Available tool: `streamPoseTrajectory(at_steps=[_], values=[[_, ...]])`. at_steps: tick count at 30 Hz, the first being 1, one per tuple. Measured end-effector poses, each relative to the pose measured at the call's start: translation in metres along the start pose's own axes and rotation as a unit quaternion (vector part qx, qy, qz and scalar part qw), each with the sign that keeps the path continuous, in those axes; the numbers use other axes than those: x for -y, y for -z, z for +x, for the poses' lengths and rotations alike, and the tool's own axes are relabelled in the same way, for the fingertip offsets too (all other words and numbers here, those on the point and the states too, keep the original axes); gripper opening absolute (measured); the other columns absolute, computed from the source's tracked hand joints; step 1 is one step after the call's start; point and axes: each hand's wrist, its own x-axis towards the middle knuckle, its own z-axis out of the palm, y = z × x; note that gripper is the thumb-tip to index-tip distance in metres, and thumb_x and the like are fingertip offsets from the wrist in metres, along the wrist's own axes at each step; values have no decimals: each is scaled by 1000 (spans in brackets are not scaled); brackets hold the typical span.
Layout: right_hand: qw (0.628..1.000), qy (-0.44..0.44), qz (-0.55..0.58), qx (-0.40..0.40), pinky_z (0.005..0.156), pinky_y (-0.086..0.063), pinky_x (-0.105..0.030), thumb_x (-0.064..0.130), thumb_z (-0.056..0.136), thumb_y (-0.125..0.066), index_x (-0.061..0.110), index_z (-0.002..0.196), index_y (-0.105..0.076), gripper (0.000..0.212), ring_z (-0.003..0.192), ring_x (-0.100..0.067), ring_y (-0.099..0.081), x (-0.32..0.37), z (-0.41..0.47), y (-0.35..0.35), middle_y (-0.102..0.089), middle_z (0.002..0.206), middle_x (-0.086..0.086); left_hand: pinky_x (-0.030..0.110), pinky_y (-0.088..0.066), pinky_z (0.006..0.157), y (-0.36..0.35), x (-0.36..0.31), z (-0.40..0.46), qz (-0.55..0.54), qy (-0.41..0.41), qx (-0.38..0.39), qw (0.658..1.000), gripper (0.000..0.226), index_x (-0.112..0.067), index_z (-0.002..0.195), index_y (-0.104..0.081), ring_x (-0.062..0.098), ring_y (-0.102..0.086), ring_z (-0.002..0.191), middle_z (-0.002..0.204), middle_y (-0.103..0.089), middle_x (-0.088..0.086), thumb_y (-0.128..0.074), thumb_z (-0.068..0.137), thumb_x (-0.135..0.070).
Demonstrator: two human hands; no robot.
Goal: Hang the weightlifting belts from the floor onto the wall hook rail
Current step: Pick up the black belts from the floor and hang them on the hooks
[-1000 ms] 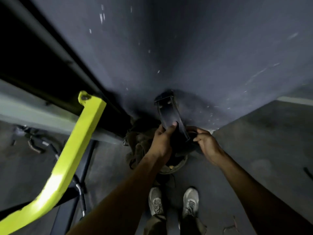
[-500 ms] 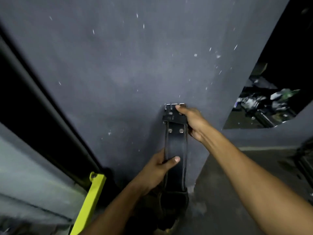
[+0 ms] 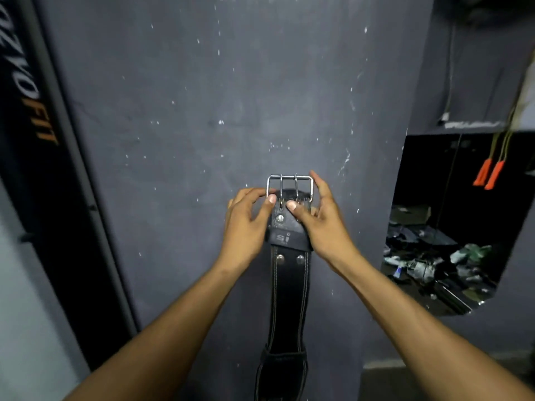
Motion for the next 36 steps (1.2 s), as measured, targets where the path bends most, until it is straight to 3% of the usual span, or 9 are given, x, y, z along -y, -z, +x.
streamPoseTrajectory(at_steps=[4, 6, 10, 15, 19, 26, 28, 32, 36], values=[[995, 63, -74, -38, 100, -57, -50, 57, 81, -70, 30, 128, -66, 54, 107, -17, -74, 36, 26, -7, -76, 119, 6, 29, -46, 78, 12, -30, 41, 2, -66, -50, 997, 28, -17, 83, -69, 9, -58, 85, 84, -65, -11, -58, 99, -37], [988, 92, -105, -62, 87, -61, -46, 62, 80, -67, 29, 110, -71, 45, 89, -13, -75, 46, 35, -12, -79, 97, 8, 31, -41, 62, 17, -42, 63, -49, -43, -39, 997, 38, -13, 68, -60, 4, -50, 61, 59, -56, -11, -57, 99, -35], [967, 141, -163, -135, 55, -46, -26, 69, 85, -58, 30, 97, -69, 43, 54, -8, -58, 66, 50, -16, -66, 61, 9, 32, -33, 57, 18, -58, 92, -106, -27, -48, 993, 54, -2, 64, -49, 15, -37, 57, 56, -42, 2, -60, 97, -43], [888, 146, -383, -210, 64, -44, -34, 77, 93, -36, 22, 82, -63, 63, 83, -30, -64, 87, 69, -8, -62, 80, 0, 33, -30, 58, 11, -78, 110, -139, -29, -90, 986, 55, -3, 62, -46, 16, -33, 58, 58, -37, 4, -61, 96, -44], [946, 148, -255, -131, 63, -36, -12, 57, 103, -47, 19, 73, -57, 50, 80, -14, -59, 88, 82, -2, -57, 83, 2, 32, -36, 60, 9, -81, 113, -175, -24, -80, 981, 49, -3, 67, -55, 18, -42, 59, 60, -47, 7, -61, 101, -37], [973, 143, -87, -157, 61, -41, -32, 48, 103, -57, 13, 71, -54, 48, 57, -7, -45, 99, 108, -10, -53, 59, 8, 26, -51, 91, -5, -63, 95, -255, -24, 95, 962, 19, -17, 114, -61, 8, -63, 99, 108, -69, 1, -52, 106, -31], [973, 150, -61, -165, 62, -39, -34, 47, 102, -58, 10, 70, -54, 49, 59, -10, -43, 111, 122, -11, -52, 60, 8, 30, -58, 92, -13, -48, 78, -250, 15, 175, 952, 20, -20, 110, -71, 17, -73, 102, 112, -76, 9, -55, 104, -30], [973, 141, -59, -174, 66, -45, -40, 47, 101, -60, -6, 78, -58, 58, 69, -17, -45, 128, 142, -16, -54, 68, -5, 39, -66, 72, -13, -38, 59, -333, 103, 173, 921, 26, -17, 93, -78, 34, -80, 79, 90, -79, 25, -60, 102, -33], [975, 125, -24, -180, 69, -51, -43, 49, 98, -62, -1, 75, -58, 55, 71, -17, -46, 148, 152, -10, -54, 72, -5, 41, -61, 94, -13, 0, 11, -222, 137, 269, 927, 49, -9, 110, -75, 30, -77, 106, 110, -80, 17, -73, 88, -52]])
